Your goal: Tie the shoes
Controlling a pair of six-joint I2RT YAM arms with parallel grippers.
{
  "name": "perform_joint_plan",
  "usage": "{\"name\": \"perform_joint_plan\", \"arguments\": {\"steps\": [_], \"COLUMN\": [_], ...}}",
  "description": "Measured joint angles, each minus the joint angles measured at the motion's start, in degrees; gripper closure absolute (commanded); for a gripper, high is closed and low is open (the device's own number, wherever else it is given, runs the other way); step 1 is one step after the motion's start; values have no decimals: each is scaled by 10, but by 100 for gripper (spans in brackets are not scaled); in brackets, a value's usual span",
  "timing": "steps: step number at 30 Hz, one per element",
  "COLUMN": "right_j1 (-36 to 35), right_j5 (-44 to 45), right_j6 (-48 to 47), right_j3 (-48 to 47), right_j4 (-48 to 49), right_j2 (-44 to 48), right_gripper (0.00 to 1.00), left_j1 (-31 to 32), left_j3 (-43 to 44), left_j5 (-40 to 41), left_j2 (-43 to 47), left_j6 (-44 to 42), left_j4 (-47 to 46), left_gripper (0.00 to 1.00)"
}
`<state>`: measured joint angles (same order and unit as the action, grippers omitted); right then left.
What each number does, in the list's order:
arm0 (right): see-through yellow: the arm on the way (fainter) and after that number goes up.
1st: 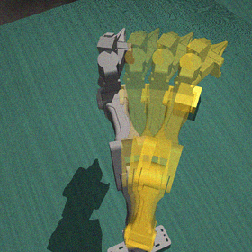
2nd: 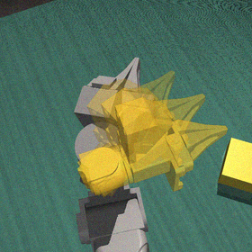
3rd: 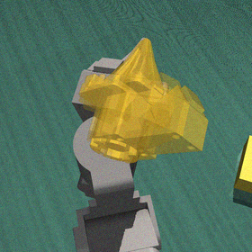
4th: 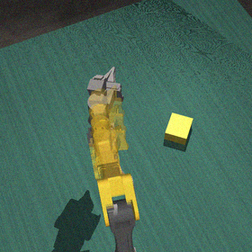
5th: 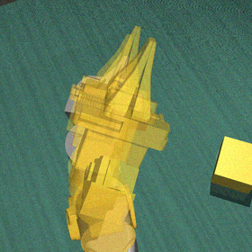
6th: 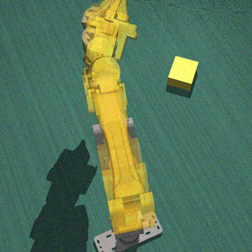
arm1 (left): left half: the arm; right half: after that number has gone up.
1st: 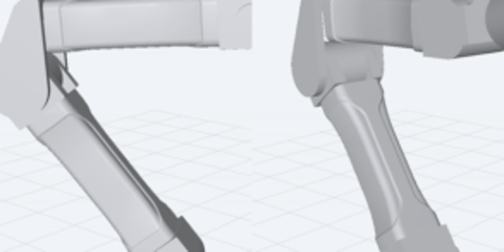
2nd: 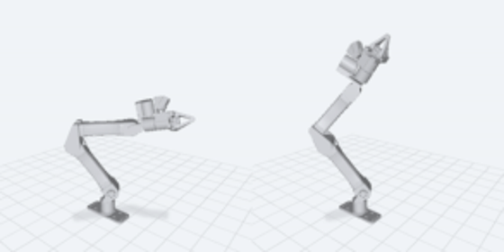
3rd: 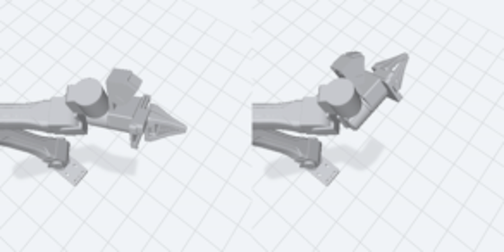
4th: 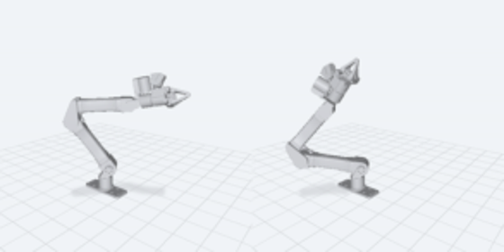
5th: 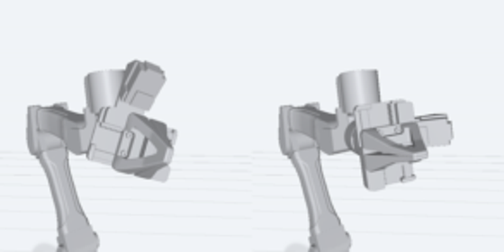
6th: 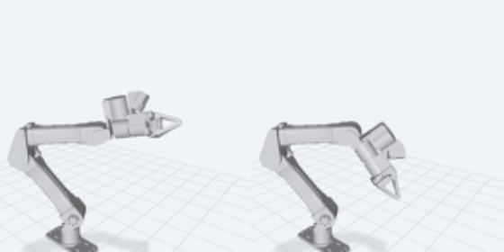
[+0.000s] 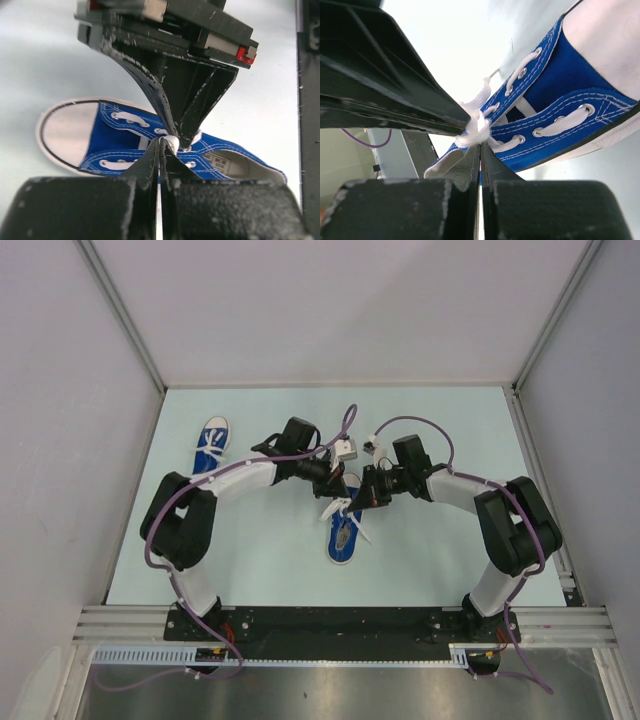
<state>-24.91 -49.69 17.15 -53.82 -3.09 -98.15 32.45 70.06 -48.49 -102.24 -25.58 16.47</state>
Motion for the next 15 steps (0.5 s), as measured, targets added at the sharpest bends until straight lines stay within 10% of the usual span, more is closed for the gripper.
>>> {"name": "perform_joint_plan", "arguments": {"steps": [15], "right_j1": [3], "right_j5": [-3], "right_j6": [-14], "right_j3": [0], "right_j4": [-28], "right_j2": [0], "right_gripper": [100], "left_j1": [18], "left_j3": [-17], "left_j5": [34], "left_j2": [37], "left_j6": [-114], "left_j4": [-2], "left_gripper": [88]}}
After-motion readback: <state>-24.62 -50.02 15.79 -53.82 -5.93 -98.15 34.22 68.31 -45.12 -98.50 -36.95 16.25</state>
